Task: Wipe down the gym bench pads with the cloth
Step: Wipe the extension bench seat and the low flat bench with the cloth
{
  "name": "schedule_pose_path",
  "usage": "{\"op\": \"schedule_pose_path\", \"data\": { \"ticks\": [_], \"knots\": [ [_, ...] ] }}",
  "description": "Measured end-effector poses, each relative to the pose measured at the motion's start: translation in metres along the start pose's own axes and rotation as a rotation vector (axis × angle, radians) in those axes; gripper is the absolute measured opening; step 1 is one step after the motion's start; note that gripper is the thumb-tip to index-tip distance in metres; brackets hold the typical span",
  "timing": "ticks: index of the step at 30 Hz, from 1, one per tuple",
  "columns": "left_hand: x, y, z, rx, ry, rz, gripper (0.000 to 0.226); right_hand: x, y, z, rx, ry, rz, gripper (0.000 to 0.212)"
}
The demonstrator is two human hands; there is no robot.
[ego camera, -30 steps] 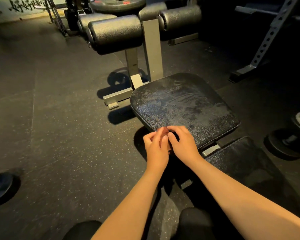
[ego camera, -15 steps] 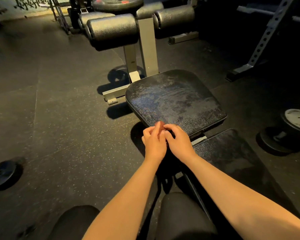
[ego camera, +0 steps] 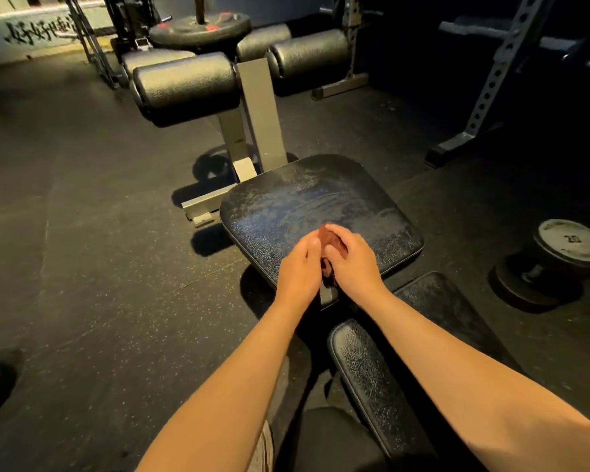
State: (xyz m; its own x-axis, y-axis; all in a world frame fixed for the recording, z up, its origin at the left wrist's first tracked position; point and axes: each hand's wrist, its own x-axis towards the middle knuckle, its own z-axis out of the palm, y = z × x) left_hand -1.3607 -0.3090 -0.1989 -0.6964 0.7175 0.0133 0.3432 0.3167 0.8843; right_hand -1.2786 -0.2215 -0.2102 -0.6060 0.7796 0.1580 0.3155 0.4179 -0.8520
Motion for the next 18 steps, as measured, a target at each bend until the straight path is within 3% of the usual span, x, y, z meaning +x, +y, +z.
{"op": "schedule_pose_path", "data": {
  "ticks": [4, 11, 15, 18],
  "knots": [
    [0.042, -0.02, 0.002, 0.256, 0.062, 0.142, 0.042, 0.037, 0.018, -0.004, -0.109, 0.104, -0.012, 0.049],
    [0.112, -0.041, -0.01, 0.487, 0.12, 0.082, 0.039, 0.091, 0.03, 0.052, -0.328, -0.206, -0.316, 0.048],
    [0.158, -0.045, -0.025, 0.595, 0.112, 0.094, 0.042, 0.14, 0.041, 0.044, -0.497, -0.069, -0.347, 0.043],
    [0.187, -0.05, -0.027, 0.628, 0.092, 0.104, 0.042, 0.179, 0.046, 0.036, -0.467, 0.109, -0.152, 0.022]
  ]
}}
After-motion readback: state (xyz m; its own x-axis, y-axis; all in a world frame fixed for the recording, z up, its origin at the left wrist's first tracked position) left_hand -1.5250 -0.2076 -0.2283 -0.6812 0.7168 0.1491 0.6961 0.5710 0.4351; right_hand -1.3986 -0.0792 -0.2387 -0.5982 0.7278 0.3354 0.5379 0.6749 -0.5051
